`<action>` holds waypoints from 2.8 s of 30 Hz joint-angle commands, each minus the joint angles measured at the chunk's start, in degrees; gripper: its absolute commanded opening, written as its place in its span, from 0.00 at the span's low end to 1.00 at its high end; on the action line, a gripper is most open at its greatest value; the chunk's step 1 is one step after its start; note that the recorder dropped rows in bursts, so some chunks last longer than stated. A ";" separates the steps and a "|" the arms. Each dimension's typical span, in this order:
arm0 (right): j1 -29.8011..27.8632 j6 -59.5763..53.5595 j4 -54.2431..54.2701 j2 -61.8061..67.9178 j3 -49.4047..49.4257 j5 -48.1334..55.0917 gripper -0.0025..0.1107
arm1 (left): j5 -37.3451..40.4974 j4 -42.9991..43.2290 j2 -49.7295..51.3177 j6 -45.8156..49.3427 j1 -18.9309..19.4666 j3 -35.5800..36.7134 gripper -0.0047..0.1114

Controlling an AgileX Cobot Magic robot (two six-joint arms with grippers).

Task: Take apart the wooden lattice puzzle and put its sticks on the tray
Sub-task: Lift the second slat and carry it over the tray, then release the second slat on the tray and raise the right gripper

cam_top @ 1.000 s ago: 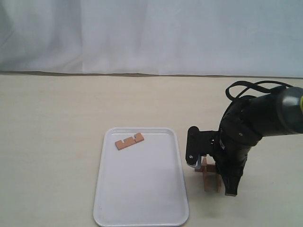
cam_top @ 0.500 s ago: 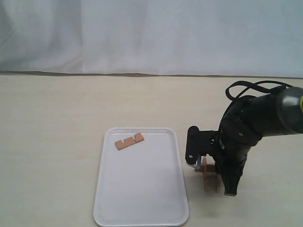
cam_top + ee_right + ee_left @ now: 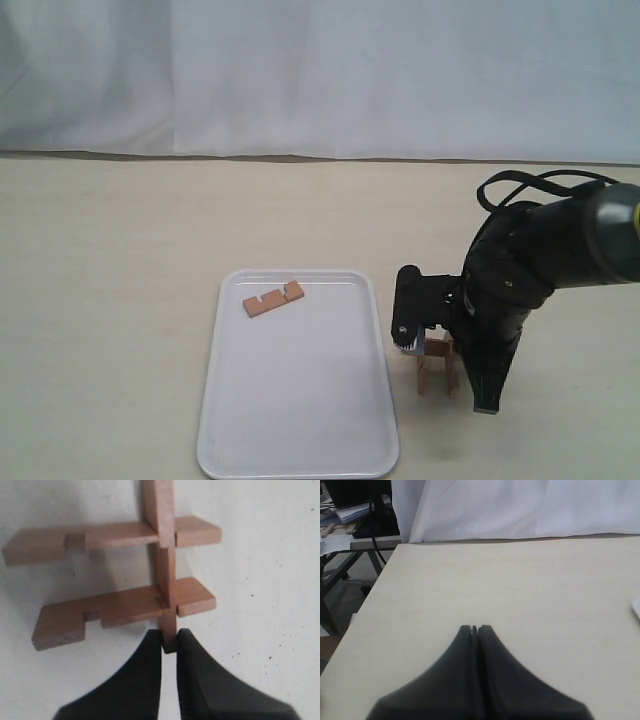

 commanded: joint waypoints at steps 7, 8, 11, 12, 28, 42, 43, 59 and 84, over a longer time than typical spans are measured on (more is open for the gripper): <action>-0.21 0.21 0.47 -0.56 -0.02 -0.33 0.06 | -0.91 -0.05 -0.13 -0.05 -0.01 0.10 0.04; -0.21 0.21 0.47 -0.82 -0.02 -0.09 0.06 | -0.91 -0.05 -0.13 -0.05 -0.01 0.10 0.04; -0.21 0.21 0.47 -1.45 -0.02 0.32 0.06 | -0.91 -0.05 -0.13 -0.05 -0.01 0.10 0.04; -0.21 0.21 0.47 -1.73 -0.02 0.62 0.06 | -0.91 -0.05 -0.13 -0.05 -0.01 0.10 0.04; 0.01 1.04 2.15 -4.33 0.57 3.16 0.06 | -0.91 -0.05 -0.13 -0.05 -0.01 0.10 0.04; 10.21 4.73 -5.17 -14.39 0.07 -2.09 0.06 | -0.91 -0.05 -0.13 -0.05 -0.01 0.10 0.04; 12.72 7.35 -5.55 -13.76 -0.84 -3.76 0.06 | -0.91 -0.05 -0.13 -0.05 -0.01 0.10 0.04; 27.37 45.39 -38.24 10.97 -14.69 5.11 0.06 | -0.91 -0.05 -0.13 -0.05 -0.01 0.10 0.04; 27.25 30.72 -7.06 4.58 -14.69 4.67 0.43 | -0.91 -0.05 -0.13 -0.05 -0.01 0.10 0.04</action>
